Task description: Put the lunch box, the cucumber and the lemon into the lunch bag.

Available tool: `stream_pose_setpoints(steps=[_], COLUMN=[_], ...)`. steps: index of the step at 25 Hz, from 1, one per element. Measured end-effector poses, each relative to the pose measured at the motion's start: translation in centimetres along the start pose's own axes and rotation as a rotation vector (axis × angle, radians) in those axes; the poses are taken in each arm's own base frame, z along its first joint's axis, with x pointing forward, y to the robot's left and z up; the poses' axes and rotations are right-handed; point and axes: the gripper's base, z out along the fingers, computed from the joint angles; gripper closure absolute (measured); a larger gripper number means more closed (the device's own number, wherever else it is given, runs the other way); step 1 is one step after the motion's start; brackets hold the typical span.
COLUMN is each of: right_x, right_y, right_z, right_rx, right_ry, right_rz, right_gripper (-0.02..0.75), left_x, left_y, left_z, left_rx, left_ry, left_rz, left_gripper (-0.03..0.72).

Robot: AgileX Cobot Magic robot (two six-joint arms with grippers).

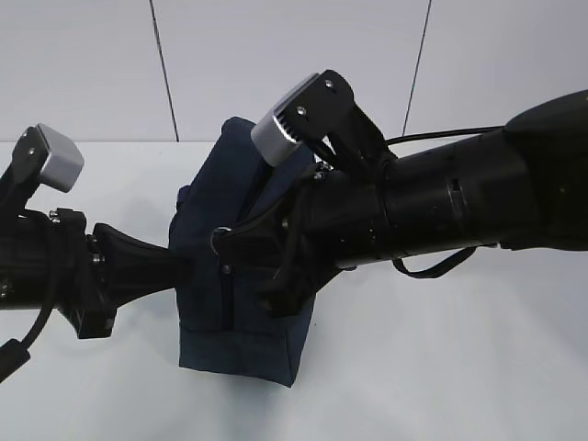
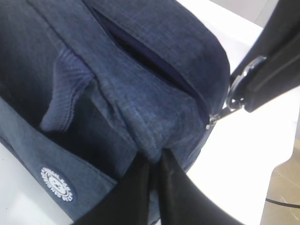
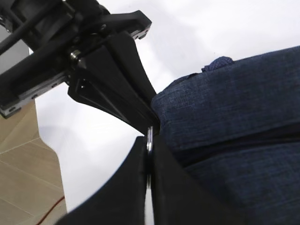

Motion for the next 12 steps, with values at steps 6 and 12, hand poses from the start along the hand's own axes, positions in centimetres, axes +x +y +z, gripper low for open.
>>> stream_pose_setpoints(steps=[6, 12], right_x=[-0.2, -1.3], right_y=[-0.5, -1.2], right_z=[0.0, -0.2], right_rx=[0.054, 0.111], right_ry=[0.010, -0.001], right_rz=[-0.021, -0.062], right_gripper=[0.730, 0.730], left_x=[0.0, 0.0], left_y=[0.0, 0.0], left_z=[0.0, 0.0], left_rx=[0.000, 0.001], left_ry=[0.000, -0.002], left_rz=[0.002, 0.000], left_gripper=[0.693, 0.693])
